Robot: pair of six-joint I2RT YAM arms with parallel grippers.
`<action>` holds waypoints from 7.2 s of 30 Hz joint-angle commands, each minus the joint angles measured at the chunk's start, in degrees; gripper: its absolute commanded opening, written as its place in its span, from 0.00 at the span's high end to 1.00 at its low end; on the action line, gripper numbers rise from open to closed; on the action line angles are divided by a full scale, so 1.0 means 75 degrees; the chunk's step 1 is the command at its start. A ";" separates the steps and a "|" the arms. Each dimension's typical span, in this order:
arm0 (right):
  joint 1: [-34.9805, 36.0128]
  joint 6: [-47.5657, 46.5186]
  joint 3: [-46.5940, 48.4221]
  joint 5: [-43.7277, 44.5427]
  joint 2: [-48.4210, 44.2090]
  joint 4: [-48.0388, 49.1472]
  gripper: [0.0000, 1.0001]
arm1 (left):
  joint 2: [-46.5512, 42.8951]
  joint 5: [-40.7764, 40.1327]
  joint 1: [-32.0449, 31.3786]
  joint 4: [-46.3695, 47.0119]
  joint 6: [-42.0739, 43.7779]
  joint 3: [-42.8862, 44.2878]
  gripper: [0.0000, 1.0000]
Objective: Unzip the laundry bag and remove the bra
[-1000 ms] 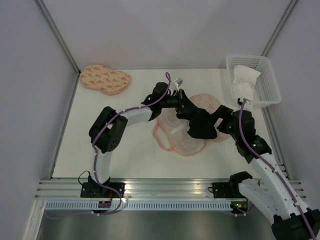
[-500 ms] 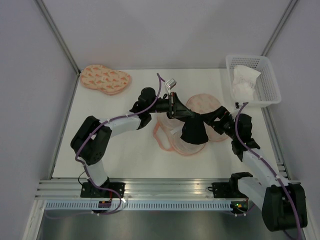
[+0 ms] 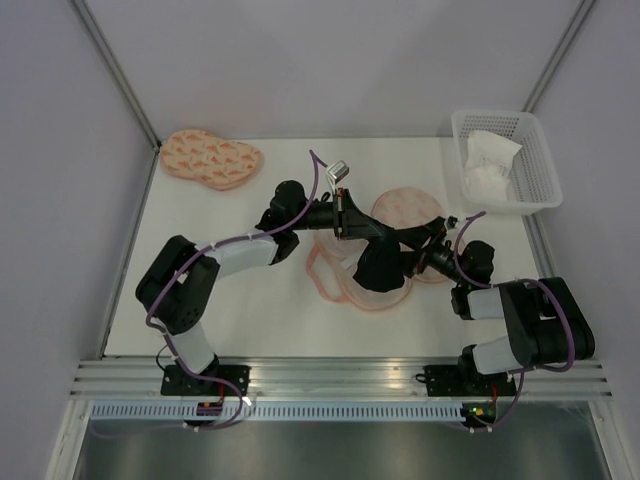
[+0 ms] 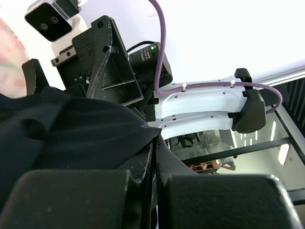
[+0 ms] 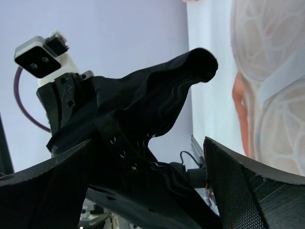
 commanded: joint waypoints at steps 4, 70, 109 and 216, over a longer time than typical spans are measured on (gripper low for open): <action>0.0005 0.0789 0.0230 -0.0529 -0.0127 0.4368 0.02 | -0.0338 0.0190 0.0019 0.0544 -0.0183 -0.0030 0.98; -0.1647 -0.7203 1.1654 0.7580 0.3736 -1.0058 1.00 | -0.5974 -0.3302 0.0358 -0.6264 0.2231 -0.3757 0.27; -0.2339 -0.7588 1.0509 0.9233 0.2675 -1.1570 0.28 | -0.6783 -0.3443 0.0370 -0.6264 0.1926 -0.4495 0.28; 0.9017 -0.9231 0.4673 1.1260 -0.3383 -1.0843 0.02 | -1.2080 -0.6958 0.0370 -1.1444 0.1399 -0.3476 0.13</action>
